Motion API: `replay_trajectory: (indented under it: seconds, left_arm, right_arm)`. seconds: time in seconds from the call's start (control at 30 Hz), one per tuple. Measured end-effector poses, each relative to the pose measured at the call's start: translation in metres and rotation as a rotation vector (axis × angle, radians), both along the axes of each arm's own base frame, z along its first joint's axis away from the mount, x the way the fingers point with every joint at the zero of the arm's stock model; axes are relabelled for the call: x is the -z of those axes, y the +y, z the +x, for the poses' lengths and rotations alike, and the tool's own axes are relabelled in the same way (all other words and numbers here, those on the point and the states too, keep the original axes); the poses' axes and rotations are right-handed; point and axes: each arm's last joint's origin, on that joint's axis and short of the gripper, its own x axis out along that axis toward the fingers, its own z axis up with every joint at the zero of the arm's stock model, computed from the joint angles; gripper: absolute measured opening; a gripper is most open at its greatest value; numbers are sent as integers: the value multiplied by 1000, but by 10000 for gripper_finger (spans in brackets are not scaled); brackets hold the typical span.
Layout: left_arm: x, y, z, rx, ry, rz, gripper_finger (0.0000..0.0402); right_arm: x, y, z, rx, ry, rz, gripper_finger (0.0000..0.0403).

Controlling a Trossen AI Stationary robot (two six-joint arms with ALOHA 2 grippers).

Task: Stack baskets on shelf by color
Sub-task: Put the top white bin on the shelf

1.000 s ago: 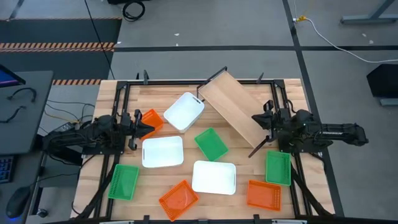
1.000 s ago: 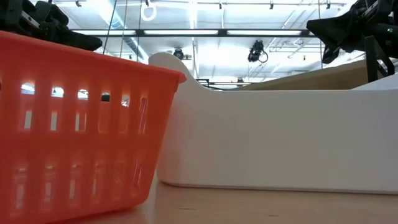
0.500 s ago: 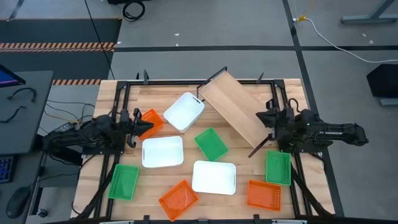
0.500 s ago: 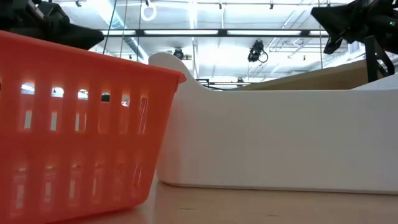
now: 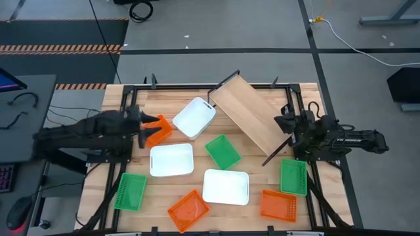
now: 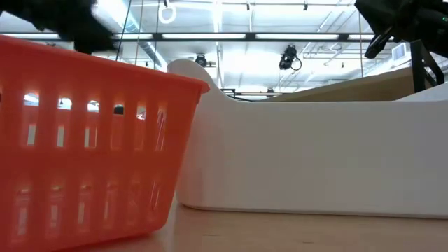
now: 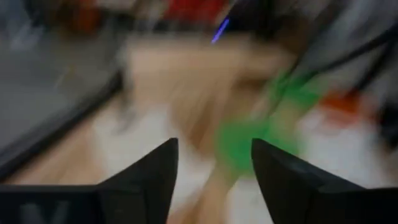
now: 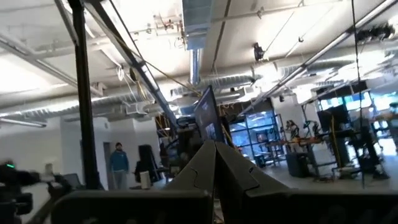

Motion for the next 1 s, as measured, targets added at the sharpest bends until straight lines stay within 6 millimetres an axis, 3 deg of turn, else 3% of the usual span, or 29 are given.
replay_trajectory:
  seconds: [0.2,0.47,0.7,0.87,1.0]
  left_arm:
    - [4,4,31,-51,345,-45,253]
    - [-18,2,81,29,429,-110,242]
    - [-35,-6,135,88,640,162,224]
    - [-21,-1,166,173,894,256,216]
    - [-2,2,179,236,1072,311,218]
  right_arm:
    - [1,-2,1,136,36,-134,15]
    - [1,-3,0,254,53,-250,15]
    - [0,-5,-1,372,63,-316,15]
    - [0,-5,-1,391,69,-326,15]
    - [0,-5,-1,392,70,-328,15]
